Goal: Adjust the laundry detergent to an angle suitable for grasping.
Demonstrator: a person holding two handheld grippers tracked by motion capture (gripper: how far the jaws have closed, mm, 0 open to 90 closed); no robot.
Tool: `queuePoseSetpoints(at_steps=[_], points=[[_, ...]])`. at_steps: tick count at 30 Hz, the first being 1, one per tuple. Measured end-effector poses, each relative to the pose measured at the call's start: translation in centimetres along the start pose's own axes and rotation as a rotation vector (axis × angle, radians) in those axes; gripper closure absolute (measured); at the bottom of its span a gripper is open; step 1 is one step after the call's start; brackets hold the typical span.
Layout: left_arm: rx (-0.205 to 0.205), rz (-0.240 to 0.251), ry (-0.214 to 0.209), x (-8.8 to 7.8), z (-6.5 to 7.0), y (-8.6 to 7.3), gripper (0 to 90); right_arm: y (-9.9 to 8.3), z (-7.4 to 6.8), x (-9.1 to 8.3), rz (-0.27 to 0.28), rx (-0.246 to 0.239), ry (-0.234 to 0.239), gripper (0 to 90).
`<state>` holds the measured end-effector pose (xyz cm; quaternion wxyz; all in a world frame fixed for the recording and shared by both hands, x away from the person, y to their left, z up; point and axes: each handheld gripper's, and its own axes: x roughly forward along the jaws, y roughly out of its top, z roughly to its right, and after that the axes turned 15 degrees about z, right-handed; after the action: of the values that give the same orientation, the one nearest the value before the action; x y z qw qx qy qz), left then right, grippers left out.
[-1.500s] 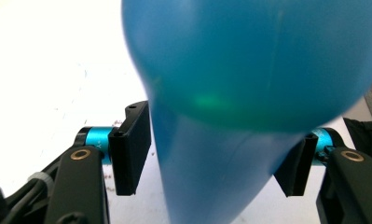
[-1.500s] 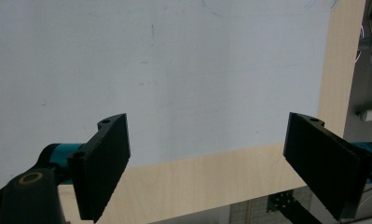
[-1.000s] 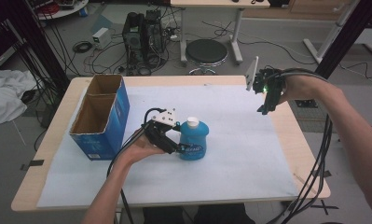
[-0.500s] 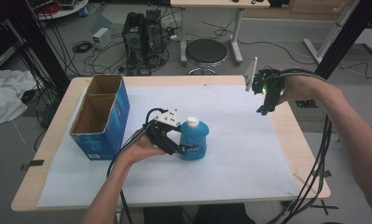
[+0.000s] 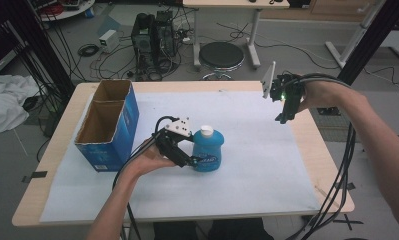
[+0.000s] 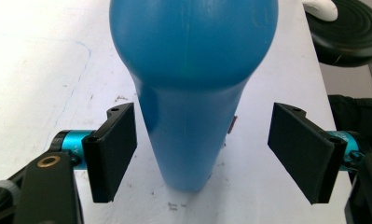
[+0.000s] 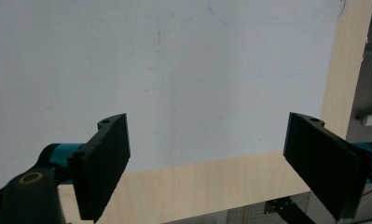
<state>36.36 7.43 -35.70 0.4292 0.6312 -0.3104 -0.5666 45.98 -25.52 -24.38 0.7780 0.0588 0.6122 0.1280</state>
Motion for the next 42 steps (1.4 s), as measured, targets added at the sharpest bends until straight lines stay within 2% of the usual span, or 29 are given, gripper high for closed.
queuePoseSetpoints(at_steps=[1,2,3,4,5,6,7,9,10,11,12,13,14,15,16,17,18,19,20,21,24,25,29,34,35,36,37,42], points=[[-0.025,0.019,0.012,0.0,0.2,0.0,23.9,0.0,0.0,0.0,0.000,0.000,0.000,13.7],[0.031,-0.044,-0.002,-0.4,0.0,0.1,23.9,0.0,0.0,0.0,0.001,0.001,0.000,13.7],[0.029,-0.057,0.002,-0.5,0.1,0.2,23.9,0.0,0.0,0.0,0.002,0.002,-0.001,13.7],[0.011,-0.043,0.015,-0.4,0.4,0.1,23.9,0.0,0.0,0.0,0.003,0.003,-0.001,13.7],[0.039,-0.094,0.013,-0.7,0.5,0.3,23.9,0.0,0.0,0.0,0.003,0.003,-0.001,13.7],[0.042,-0.108,0.020,-0.8,0.8,0.4,23.9,0.0,0.0,0.0,0.001,0.004,0.000,13.7],[0.028,-0.108,0.044,-0.8,1.3,0.4,23.9,0.0,0.0,0.0,0.000,0.003,0.000,13.8],[0.027,-0.149,0.062,-0.9,2.1,0.6,23.9,0.0,0.0,0.0,-0.001,-0.001,0.001,13.7],[0.009,-0.149,0.066,-0.9,2.5,0.6,23.9,0.0,0.0,0.0,0.000,-0.008,0.004,13.7],[-0.020,-0.144,0.086,-0.8,3.1,0.5,22.5,0.1,0.0,0.0,-0.003,-0.008,0.004,13.7],[0.111,-0.302,0.035,-1.6,2.5,1.2,19.7,0.1,0.0,0.0,0.000,-0.005,0.004,13.7],[0.081,-0.285,0.060,-1.4,3.0,1.1,19.7,0.1,-0.1,0.1,0.000,0.001,0.003,13.7],[0.124,-0.347,0.030,-1.7,3.0,1.5,19.7,0.1,-0.1,0.1,-0.003,0.002,0.003,13.7],[0.105,-0.340,0.042,-1.7,3.3,1.5,19.6,0.2,-0.1,0.1,-0.006,-0.003,0.004,13.7],[0.112,-0.364,0.036,-1.8,3.6,1.7,19.6,0.2,0.0,0.2,-0.003,-0.005,0.005,13.7],[0.142,-0.403,0.021,-1.9,3.6,1.9,19.6,0.2,0.0,0.2,-0.008,-0.005,0.005,13.7],[0.143,-0.412,0.027,-1.9,3.9,1.9,19.6,0.2,0.1,0.2,-0.008,-0.015,0.007,13.7],[0.156,-0.442,0.016,-1.9,4.0,2.1,19.7,0.3,0.0,0.3,-0.011,0.003,0.005,13.7],[0.155,-0.455,0.006,-1.9,4.1,2.1,19.6,0.3,0.1,0.3,-0.009,-0.011,0.009,13.8],[0.169,-0.471,0.008,-2.0,4.3,2.2,19.7,0.3,0.0,0.4,-0.008,0.000,0.006,13.7],[0.171,-0.508,0.013,-2.1,4.4,2.2,19.7,0.6,0.0,0.4,-0.007,-0.018,0.006,13.7],[0.174,-0.524,0.010,-2.2,4.4,2.2,19.6,0.6,-0.1,0.3,-0.007,-0.010,0.002,13.7],[0.200,-0.594,0.000,-2.3,4.7,1.9,19.6,1.0,-0.1,0.2,0.001,-0.018,0.004,13.7],[0.180,-0.622,-0.007,-2.6,4.7,1.5,19.6,1.4,-0.1,0.2,0.010,-0.001,0.003,13.7],[0.181,-0.624,-0.006,-2.6,4.7,1.4,19.6,1.4,0.0,0.2,0.009,-0.010,0.005,13.7],[0.178,-0.629,-0.009,-2.6,4.7,1.3,19.7,1.6,-0.7,0.4,0.027,0.087,-0.005,13.7],[0.180,-0.629,-0.009,-2.6,4.7,1.3,19.6,1.5,0.0,0.4,0.004,-0.016,0.007,13.7],[0.180,-0.627,-0.012,-2.6,4.8,1.0,19.6,1.7,-0.1,0.4,0.003,-0.011,-0.001,13.7]])
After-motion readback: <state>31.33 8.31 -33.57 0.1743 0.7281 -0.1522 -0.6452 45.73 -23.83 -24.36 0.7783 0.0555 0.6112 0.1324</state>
